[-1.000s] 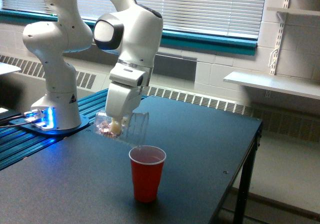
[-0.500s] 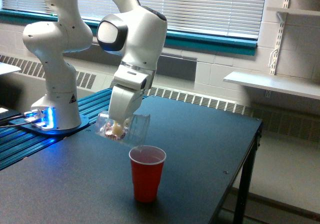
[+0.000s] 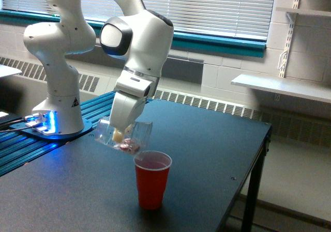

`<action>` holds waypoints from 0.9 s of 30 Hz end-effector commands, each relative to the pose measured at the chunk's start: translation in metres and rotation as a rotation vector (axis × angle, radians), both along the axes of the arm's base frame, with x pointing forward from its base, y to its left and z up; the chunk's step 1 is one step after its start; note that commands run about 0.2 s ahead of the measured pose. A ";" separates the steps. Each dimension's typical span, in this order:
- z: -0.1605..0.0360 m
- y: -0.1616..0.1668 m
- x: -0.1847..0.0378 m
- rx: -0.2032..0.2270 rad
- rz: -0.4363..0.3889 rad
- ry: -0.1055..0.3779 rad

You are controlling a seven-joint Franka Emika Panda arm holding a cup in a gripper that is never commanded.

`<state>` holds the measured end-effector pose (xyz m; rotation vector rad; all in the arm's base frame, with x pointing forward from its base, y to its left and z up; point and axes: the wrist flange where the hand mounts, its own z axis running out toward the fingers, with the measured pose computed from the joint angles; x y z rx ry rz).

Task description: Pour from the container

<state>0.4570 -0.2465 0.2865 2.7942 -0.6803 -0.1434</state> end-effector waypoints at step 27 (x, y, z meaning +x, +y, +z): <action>-0.014 0.028 0.010 -0.039 0.084 0.026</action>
